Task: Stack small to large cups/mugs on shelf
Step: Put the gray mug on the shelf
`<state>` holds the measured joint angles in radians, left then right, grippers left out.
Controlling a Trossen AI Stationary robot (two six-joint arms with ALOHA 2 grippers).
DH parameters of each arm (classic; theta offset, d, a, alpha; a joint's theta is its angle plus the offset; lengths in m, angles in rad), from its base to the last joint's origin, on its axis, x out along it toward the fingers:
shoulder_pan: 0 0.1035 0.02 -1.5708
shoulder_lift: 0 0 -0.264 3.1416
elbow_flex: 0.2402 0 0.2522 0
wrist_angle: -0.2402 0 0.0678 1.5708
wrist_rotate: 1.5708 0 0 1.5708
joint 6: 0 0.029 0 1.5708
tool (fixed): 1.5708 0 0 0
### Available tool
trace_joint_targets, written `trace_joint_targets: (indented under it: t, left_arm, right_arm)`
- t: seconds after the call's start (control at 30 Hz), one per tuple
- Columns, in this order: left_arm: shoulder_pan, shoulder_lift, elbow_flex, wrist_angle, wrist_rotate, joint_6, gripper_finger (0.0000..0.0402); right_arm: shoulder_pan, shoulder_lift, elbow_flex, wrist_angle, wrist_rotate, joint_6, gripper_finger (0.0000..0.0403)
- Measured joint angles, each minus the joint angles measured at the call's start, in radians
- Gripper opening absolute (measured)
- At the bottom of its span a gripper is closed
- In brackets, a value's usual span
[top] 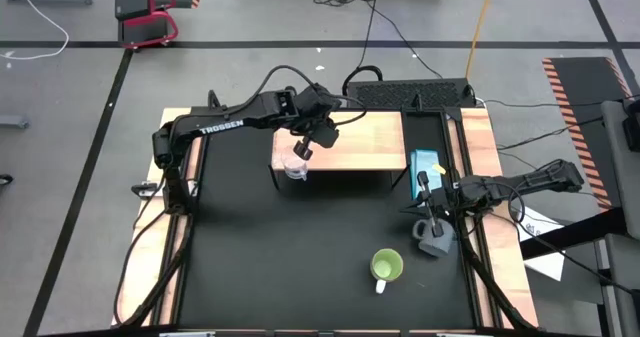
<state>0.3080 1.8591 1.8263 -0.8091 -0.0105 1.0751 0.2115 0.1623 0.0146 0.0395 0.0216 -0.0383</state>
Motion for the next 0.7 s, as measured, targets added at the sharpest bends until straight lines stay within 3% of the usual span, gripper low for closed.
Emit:
trace_joint_targets:
  t: [0.37, 0.7]
  left_arm:
    - [-0.042, -0.036, 0.003, 0.083, -0.001, 0.016, 0.0026]
    - [-0.13, -0.2, 0.003, 0.103, -0.017, -0.061, 0.0026]
  right_arm:
    - [0.0, 0.006, 0.0, -0.004, 0.0, 0.004, 0.0]
    - [0.0, 0.045, 0.0, -0.001, 0.0, 0.004, 0.0]
